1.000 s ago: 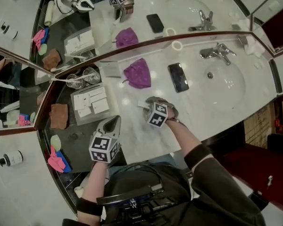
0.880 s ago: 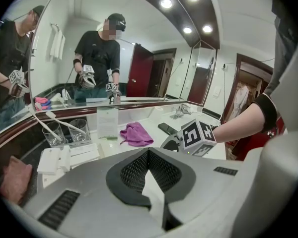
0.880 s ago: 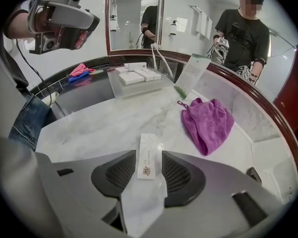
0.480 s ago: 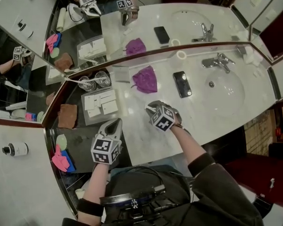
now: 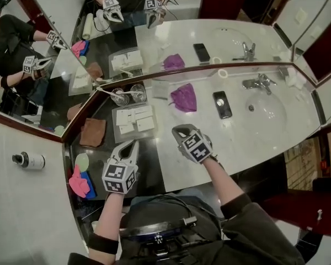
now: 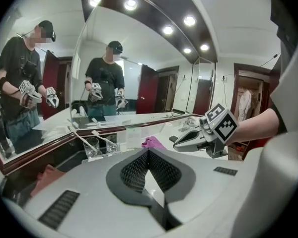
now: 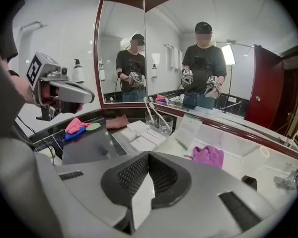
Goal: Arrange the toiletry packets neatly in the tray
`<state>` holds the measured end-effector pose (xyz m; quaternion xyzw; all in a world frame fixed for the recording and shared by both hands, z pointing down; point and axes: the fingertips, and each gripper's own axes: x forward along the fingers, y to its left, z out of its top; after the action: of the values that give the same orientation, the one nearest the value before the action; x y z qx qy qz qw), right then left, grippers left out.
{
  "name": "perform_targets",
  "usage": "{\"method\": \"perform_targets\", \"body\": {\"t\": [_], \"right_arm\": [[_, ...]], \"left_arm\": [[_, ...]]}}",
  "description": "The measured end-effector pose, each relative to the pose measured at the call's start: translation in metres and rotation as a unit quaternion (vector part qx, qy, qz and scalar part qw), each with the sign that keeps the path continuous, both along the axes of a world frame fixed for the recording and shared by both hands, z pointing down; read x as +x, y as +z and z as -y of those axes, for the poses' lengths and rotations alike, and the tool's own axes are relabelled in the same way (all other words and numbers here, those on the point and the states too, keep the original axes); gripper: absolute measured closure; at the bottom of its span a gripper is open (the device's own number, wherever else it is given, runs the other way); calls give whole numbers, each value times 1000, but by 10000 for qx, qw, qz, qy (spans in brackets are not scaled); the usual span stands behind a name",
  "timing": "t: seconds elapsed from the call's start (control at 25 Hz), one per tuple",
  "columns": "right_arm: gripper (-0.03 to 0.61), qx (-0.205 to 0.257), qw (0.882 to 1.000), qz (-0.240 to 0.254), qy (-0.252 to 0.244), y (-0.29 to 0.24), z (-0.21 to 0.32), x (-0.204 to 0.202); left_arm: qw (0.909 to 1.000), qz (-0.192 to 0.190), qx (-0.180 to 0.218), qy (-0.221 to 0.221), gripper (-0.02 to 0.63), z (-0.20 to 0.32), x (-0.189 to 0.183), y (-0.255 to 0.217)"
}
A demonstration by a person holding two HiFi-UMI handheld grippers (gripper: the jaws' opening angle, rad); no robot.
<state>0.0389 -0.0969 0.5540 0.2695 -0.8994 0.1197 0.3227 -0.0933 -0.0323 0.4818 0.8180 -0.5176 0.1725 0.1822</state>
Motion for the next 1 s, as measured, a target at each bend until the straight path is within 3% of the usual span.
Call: {"method": "perform_targets", "body": {"t": [0.24,0.44,0.68,1.0], "right_arm": [[563,-62,9991,393,162,-22,-33,-42],[562,-120,9981,524,288,-11,-55,-61],[561,-202,9978,588,224,-5,-72,-81],[561,-231,9984,518,60,-8,-78,-88]], "left_arm": [[9996,13,181,-219,614,-25,-55,-15],[9990,45,170,-399,614,-43,-92,-13],[9987,155,252,-423,614,-63,-108,-16],[9979,-75,141,-625,612,-68,-111,-12]]}}
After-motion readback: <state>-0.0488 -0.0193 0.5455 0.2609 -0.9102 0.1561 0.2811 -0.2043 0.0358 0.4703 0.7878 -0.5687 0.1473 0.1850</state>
